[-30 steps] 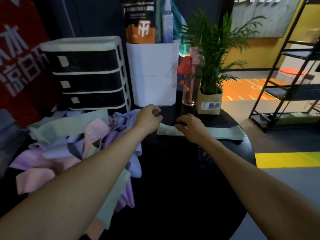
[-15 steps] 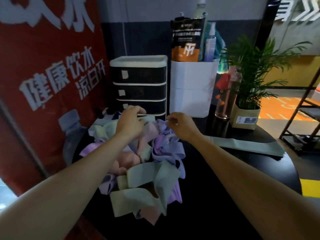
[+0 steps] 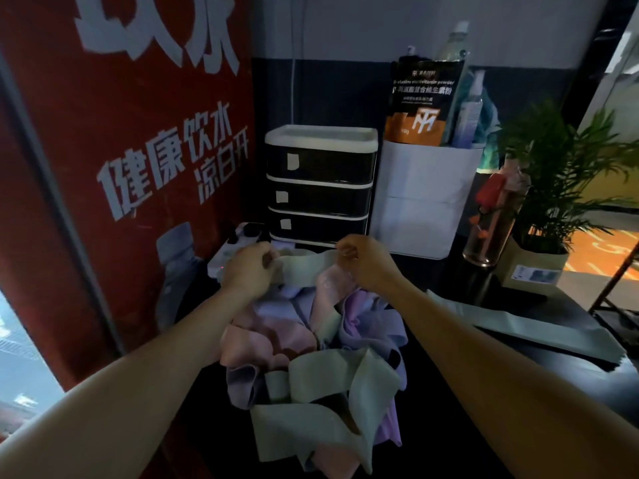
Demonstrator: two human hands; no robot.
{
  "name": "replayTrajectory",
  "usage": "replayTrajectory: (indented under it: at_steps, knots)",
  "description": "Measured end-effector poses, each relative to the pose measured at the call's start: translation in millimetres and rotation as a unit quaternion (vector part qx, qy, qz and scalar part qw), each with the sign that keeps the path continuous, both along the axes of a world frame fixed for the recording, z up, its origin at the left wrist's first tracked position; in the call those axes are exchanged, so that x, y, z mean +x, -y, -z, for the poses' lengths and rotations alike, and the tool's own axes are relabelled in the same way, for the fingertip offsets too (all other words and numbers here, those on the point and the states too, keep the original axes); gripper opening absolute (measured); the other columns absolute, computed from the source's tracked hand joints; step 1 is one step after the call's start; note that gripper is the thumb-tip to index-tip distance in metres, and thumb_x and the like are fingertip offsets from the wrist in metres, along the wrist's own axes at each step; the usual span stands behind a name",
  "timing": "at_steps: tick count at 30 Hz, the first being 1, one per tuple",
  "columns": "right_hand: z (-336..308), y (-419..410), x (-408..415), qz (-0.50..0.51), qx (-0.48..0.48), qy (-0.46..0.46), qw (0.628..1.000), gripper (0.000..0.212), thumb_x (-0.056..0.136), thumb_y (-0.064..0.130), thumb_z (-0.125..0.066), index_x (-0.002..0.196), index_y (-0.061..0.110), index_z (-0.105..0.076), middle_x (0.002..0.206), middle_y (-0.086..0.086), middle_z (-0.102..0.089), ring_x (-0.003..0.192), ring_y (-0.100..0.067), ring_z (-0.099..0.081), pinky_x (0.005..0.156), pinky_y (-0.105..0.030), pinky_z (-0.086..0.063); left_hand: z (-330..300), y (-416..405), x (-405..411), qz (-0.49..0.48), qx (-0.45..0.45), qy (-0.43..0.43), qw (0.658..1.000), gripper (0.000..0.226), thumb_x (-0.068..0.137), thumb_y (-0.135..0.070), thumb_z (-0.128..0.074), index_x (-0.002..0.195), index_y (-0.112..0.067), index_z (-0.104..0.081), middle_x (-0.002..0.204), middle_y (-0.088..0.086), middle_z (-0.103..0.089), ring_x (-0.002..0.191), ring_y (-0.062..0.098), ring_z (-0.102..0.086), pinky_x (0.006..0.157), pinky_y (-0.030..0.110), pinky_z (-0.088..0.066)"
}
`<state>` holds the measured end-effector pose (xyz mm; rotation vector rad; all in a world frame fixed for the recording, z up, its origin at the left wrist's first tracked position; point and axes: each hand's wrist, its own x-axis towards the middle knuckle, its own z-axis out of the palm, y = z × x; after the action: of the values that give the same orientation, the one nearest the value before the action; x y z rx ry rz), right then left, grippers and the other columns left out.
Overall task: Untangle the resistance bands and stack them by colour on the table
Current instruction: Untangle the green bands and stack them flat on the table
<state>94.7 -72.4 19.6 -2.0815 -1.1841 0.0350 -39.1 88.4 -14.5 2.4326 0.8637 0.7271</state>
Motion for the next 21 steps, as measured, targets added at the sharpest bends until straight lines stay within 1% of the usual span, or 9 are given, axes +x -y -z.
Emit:
replayTrajectory:
  at_steps: [1,3,5,8,12,15,17,18,21]
  knots:
    - [-1.0,-1.0,-0.2,-0.004,0.001,0.001,1.000,0.024,0.088,0.006,-0.054,0.110,0.002,-0.063,0.106,-0.014,-0.067,0.100,-0.027,-0.061,0.088,-0.034,-0.046,-3.1,0.3,-0.9,0.012,0.002,0.018,1.000,0.004,0.089,-0.018,-0.058,0.087,-0.015,-0.058,0.089,0.005,-0.064,0.086,0.025,-0.059,0.074,0.036,-0.048]
    - [-5.6,-3.9,-1.2,-0.008,0.003,0.002,1.000,0.026,0.088,0.007,-0.057,0.113,0.003,-0.062,0.109,-0.013,-0.066,0.103,-0.026,-0.061,0.089,-0.032,-0.045,-13.0,0.6,-2.3,0.051,0.001,0.052,0.997,0.010,0.091,-0.014,-0.056,0.082,-0.017,-0.053,0.081,-0.002,-0.057,0.079,0.017,-0.054,0.064,0.022,-0.040]
    - [-13.8,-7.5,-2.6,-0.019,0.011,0.001,1.000,0.029,0.087,0.009,-0.061,0.116,0.004,-0.061,0.112,-0.011,-0.065,0.105,-0.023,-0.059,0.088,-0.028,-0.043,-29.5,5.2,-3.0,0.092,0.007,0.080,0.992,0.010,0.092,-0.011,-0.055,0.083,-0.015,-0.052,0.078,-0.007,-0.053,0.075,0.011,-0.050,0.062,0.012,-0.035]
    - [-31.7,-10.4,-8.1,-0.051,0.029,0.000,0.998,0.035,0.086,0.012,-0.064,0.119,0.005,-0.059,0.113,-0.010,-0.063,0.105,-0.021,-0.059,0.084,-0.023,-0.042,-59.6,18.3,-1.2,0.141,0.013,0.113,0.983,0.012,0.092,-0.009,-0.054,0.082,-0.015,-0.051,0.073,-0.011,-0.049,0.067,0.002,-0.044,0.061,0.007,-0.034]
    - [-57.5,-6.0,-15.5,-0.090,0.070,0.008,0.993,0.036,0.083,0.009,-0.066,0.117,0.002,-0.059,0.113,-0.011,-0.065,0.100,-0.021,-0.061,0.079,-0.018,-0.043,-101.9,33.4,3.6,0.182,-0.002,0.142,0.973,0.010,0.093,-0.013,-0.053,0.085,-0.018,-0.052,0.076,-0.012,-0.050,0.069,0.000,-0.045,0.063,0.009,-0.034]
    - [-81.8,3.6,-16.9,-0.106,0.116,-0.005,0.988,0.032,0.081,0.005,-0.067,0.112,0.004,-0.061,0.105,-0.011,-0.067,0.088,-0.016,-0.061,0.083,-0.027,-0.049,-129.4,44.3,6.7,0.201,-0.008,0.182,0.962,0.018,0.093,-0.015,-0.054,0.080,-0.027,-0.053,0.077,-0.012,-0.052,0.072,0.000,-0.047,0.068,0.013,-0.036]
    - [-99.5,11.8,-17.1,-0.115,0.141,-0.018,0.983,0.031,0.079,0.005,-0.067,0.110,0.009,-0.062,0.102,-0.007,-0.067,0.089,-0.017,-0.063,0.085,-0.033,-0.051,-144.7,51.5,9.3,0.212,-0.020,0.212,0.954,0.019,0.092,-0.014,-0.055,0.079,-0.028,-0.054,0.077,-0.011,-0.053,0.075,0.004,-0.048,0.073,0.021,-0.038]
    - [-107.9,16.6,-18.3,-0.124,0.149,-0.027,0.981,0.031,0.079,0.005,-0.067,0.109,0.011,-0.061,0.101,-0.005,-0.067,0.090,-0.018,-0.064,0.085,-0.032,-0.051,-151.9,55.2,10.5,0.215,-0.025,0.225,0.950,0.018,0.092,-0.014,-0.055,0.080,-0.027,-0.055,0.078,-0.009,-0.053,0.075,0.005,-0.048,0.074,0.023,-0.038]
    - [-126.1,28.2,-23.0,-0.137,0.177,-0.042,0.974,0.032,0.081,0.005,-0.065,0.112,0.012,-0.060,0.100,-0.002,-0.066,0.092,-0.018,-0.065,0.087,-0.034,-0.053,-171.9,68.6,10.5,0.235,-0.053,0.261,0.935,0.012,0.093,-0.014,-0.054,0.084,-0.021,-0.057,0.079,-0.005,-0.053,0.073,0.006,-0.048,0.069,0.018,-0.038]
